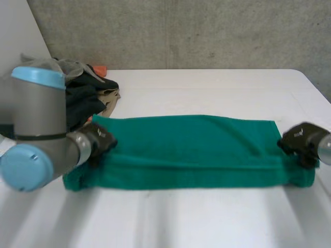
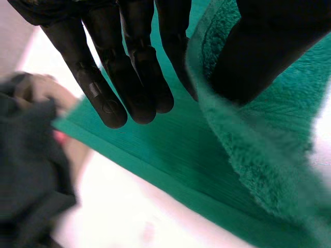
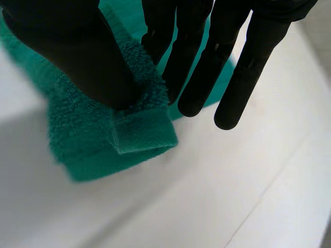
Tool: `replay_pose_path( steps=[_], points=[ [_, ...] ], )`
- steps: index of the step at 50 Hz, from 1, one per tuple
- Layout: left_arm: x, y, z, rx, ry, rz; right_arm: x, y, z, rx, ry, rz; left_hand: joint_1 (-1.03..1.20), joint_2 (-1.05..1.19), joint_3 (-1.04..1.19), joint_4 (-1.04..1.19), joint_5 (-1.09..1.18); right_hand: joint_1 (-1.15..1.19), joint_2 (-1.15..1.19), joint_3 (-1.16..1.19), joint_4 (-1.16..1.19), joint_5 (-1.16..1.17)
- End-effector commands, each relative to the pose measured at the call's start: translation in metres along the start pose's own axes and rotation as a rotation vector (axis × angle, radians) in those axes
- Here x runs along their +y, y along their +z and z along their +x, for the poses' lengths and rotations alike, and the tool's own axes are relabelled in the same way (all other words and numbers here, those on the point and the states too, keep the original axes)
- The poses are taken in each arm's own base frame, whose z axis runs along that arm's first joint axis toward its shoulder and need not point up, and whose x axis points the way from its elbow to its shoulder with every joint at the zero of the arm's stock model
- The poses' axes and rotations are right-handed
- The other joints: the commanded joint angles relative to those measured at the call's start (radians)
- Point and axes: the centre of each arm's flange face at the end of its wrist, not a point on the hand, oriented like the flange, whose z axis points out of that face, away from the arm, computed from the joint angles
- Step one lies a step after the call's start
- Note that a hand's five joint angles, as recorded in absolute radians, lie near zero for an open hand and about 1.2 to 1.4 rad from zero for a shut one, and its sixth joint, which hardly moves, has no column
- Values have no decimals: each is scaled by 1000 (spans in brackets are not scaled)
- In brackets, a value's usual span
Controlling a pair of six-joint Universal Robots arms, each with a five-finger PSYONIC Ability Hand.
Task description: Fold the laundry.
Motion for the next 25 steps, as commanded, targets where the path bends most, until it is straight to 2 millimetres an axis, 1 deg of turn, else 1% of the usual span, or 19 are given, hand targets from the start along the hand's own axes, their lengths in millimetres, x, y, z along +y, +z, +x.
replay_pose_path(
  steps=[1, 4, 5, 8, 12, 15, 16, 17, 18, 20, 22, 25],
  points=[
    [-26, 47, -23, -136, -7, 119, -25, 35, 17, 168, 70, 190, 246, 202, 207, 197, 224, 270, 224, 212, 201, 209],
    [-31, 58, -27, -154, -9, 134, -29, 48, 21, 207, 79, 223, 246, 202, 207, 197, 224, 270, 224, 212, 201, 209],
    [-33, 65, -29, -168, -7, 143, -30, 57, 22, 233, 80, 234, 246, 202, 207, 197, 224, 270, 224, 212, 201, 209],
    [-38, 78, -34, -204, -5, 160, -32, 73, 25, 292, 79, 242, 246, 202, 207, 197, 224, 270, 224, 212, 201, 209],
    [-44, 93, -37, -241, 7, 188, -36, 88, 27, 343, 78, 255, 246, 202, 207, 197, 224, 270, 224, 212, 201, 209],
    [-45, 100, -36, -245, 17, 201, -38, 97, 25, 356, 73, 278, 246, 202, 207, 197, 224, 270, 224, 212, 201, 209],
    [-46, 104, -34, -247, 25, 203, -40, 104, 22, 366, 67, 285, -285, -329, -324, -335, -307, -428, -474, -486, -497, -489],
    [-46, 106, -33, -250, 27, 205, -40, 108, 18, 363, 63, 286, -662, -707, -702, -712, -684, -882, -929, -940, -952, -944],
    [-47, 107, -32, -250, 31, 207, -41, 111, 16, 365, 60, 287, -975, -1019, -1015, -1025, -997, -951, -998, -1009, -1021, -1013],
    [-50, 108, -30, -255, 43, 220, -41, 118, 15, 387, 63, 274, -975, -1019, -1015, -1025, -997, -951, -998, -1009, -1021, -1013],
    [-52, 107, -31, -261, 42, 224, -41, 119, 18, 405, 75, 260, -975, -1019, -1015, -1025, -997, -951, -998, -1009, -1021, -1013],
    [-60, 97, -41, -284, 30, 246, -42, 117, 20, 418, 108, 250, -975, -1019, -1015, -1025, -997, -951, -998, -1009, -1021, -1013]
  ],
)
